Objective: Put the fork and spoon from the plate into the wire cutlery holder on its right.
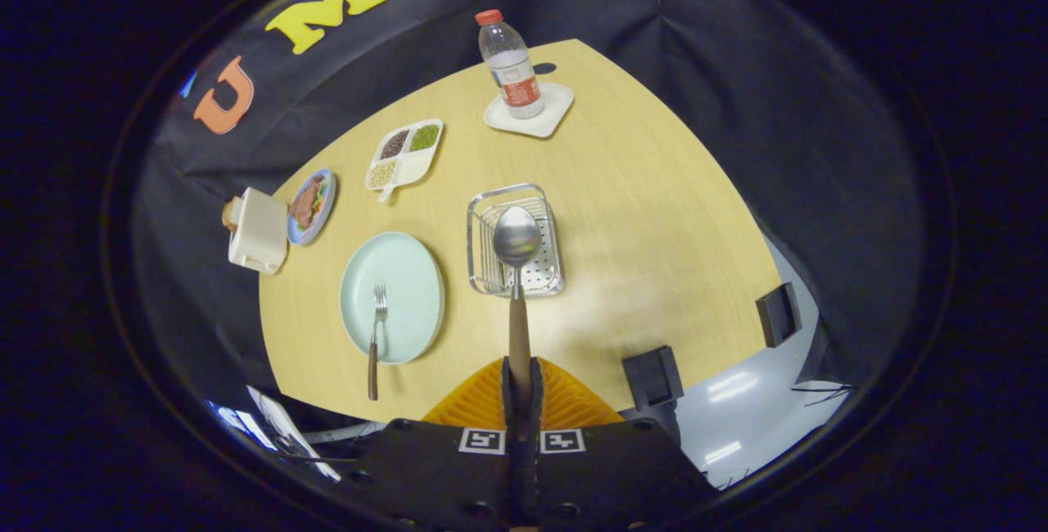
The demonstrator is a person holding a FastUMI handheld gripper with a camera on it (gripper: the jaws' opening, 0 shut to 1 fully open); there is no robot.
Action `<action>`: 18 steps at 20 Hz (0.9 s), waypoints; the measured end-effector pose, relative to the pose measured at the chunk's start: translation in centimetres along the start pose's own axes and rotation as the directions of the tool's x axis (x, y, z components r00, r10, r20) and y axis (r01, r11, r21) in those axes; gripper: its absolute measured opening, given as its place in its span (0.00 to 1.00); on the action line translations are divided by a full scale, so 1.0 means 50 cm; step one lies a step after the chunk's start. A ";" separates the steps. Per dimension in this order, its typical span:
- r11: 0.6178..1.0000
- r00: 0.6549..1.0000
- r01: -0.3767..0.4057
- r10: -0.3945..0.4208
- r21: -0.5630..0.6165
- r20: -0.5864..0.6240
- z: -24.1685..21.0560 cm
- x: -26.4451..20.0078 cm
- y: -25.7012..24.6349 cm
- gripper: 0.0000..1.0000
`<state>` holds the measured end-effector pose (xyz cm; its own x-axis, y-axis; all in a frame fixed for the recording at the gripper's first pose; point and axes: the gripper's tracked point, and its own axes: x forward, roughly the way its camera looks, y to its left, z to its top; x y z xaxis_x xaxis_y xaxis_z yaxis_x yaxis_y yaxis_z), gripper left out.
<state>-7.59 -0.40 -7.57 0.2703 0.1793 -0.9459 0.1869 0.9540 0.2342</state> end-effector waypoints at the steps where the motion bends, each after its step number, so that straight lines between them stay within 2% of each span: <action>1: 1.000 1.000 -0.002 0.002 0.010 -0.003 0.004 -0.004 0.004 0.01; 2: 1.000 1.000 -0.002 0.002 0.019 -0.006 0.009 0.004 0.005 0.04; 5: 0.999 1.000 -0.006 0.006 0.045 0.013 0.034 0.006 0.011 0.04; 9: 0.997 0.998 -0.031 0.026 0.073 0.064 0.064 -0.001 0.021 0.12; 12: 0.995 0.994 -0.051 0.043 0.089 0.097 0.076 -0.008 0.029 0.11; 14: 0.996 0.991 -0.054 0.044 0.076 0.126 0.080 -0.014 0.038 0.33; 16: 0.996 0.984 -0.045 0.032 0.072 0.176 0.091 -0.024 0.042 0.48; 18: 0.998 0.971 -0.025 0.012 0.054 0.237 0.096 -0.038 0.055 0.55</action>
<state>-3.05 0.73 -4.03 0.4887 0.1285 -0.8629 0.2308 0.9348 0.2699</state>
